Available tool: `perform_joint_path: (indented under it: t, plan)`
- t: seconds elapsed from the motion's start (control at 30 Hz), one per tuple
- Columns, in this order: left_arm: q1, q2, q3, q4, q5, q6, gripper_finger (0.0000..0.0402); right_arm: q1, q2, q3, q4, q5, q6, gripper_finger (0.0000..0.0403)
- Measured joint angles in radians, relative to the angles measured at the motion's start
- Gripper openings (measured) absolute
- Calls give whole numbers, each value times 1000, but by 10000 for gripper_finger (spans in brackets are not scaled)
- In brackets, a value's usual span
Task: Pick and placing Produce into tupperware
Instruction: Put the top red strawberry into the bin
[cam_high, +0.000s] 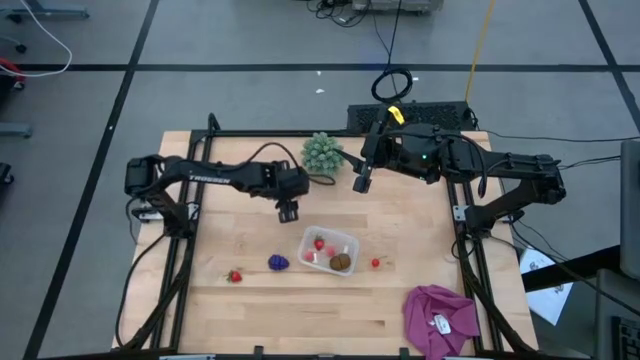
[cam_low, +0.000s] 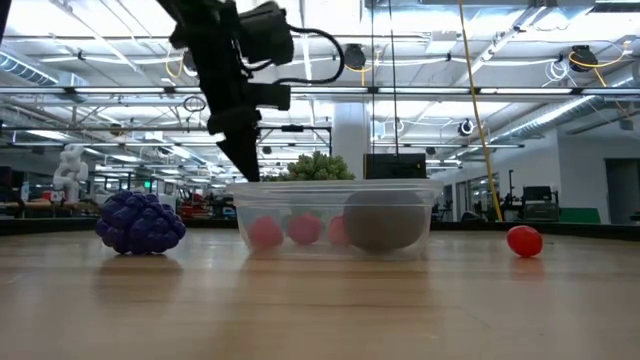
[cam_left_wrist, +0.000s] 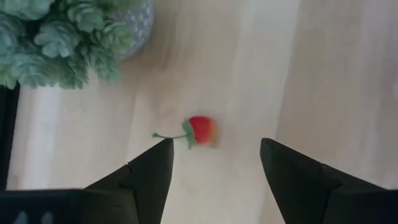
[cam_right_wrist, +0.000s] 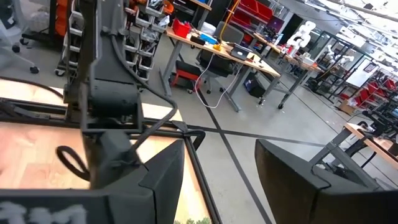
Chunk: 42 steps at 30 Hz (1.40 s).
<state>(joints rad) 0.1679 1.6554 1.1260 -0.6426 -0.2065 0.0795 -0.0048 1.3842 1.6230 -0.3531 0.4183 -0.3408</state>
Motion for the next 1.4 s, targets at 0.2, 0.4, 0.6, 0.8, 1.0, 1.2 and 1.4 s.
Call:
perform_joint_path:
  t: [0.2,0.4,0.6,0.8,1.0,1.2,1.4]
  plan:
    - [55,0,-37,63,71,45,243,0,0,0,1,0,-10,189]
    - [81,1,-38,75,124,43,244,0,0,0,0,0,-12,189]
    - [102,12,-38,71,169,76,244,0,0,0,0,0,-12,189]
    - [92,32,-42,64,181,165,244,0,0,0,-3,0,-12,189]
    - [85,58,-41,85,181,212,244,0,0,0,-4,0,-16,189]
    - [85,102,-39,115,180,227,244,0,0,0,-4,0,-16,189]
    - [86,156,-40,127,143,241,244,-1,0,0,-4,0,-15,189]
